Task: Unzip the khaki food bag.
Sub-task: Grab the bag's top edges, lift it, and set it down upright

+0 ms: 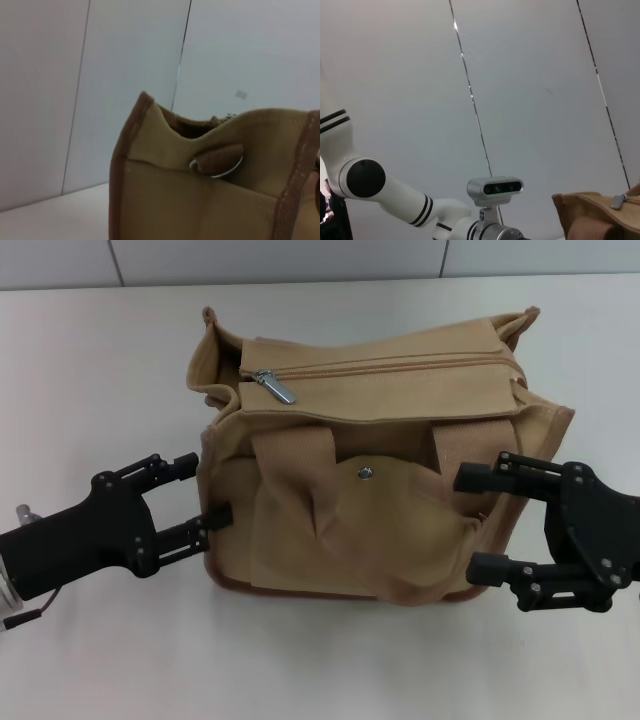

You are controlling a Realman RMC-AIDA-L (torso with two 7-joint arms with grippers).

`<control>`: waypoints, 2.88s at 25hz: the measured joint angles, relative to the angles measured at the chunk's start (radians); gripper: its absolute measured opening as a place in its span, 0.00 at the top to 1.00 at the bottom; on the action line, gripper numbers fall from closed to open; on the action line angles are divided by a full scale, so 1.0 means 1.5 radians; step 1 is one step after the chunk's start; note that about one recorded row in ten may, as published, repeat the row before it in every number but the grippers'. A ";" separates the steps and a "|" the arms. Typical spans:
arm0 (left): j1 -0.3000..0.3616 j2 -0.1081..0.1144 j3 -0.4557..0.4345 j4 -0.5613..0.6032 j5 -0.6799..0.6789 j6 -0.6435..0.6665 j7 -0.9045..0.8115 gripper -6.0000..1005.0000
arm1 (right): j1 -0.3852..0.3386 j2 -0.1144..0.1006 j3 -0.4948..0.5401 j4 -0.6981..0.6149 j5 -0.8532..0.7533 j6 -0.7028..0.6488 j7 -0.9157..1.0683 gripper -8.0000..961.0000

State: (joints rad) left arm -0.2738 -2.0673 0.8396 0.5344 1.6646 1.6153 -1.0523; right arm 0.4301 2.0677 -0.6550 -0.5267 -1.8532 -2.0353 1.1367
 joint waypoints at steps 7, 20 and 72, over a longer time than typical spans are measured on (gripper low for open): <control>-0.006 -0.001 -0.006 -0.019 -0.011 0.000 0.044 0.41 | -0.004 0.003 0.000 0.000 0.001 0.000 0.000 0.13; -0.009 -0.001 -0.004 -0.035 -0.011 0.007 0.085 0.74 | -0.006 0.004 0.001 0.000 0.000 0.007 0.000 0.13; -0.102 -0.003 -0.046 -0.070 -0.067 0.129 0.227 0.94 | 0.040 0.014 0.048 0.295 0.204 0.091 -0.112 0.13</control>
State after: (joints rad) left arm -0.4272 -2.0717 0.7705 0.4289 1.5644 1.8091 -0.7113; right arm 0.4902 2.0890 -0.5830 -0.0850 -1.5479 -1.8982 0.9690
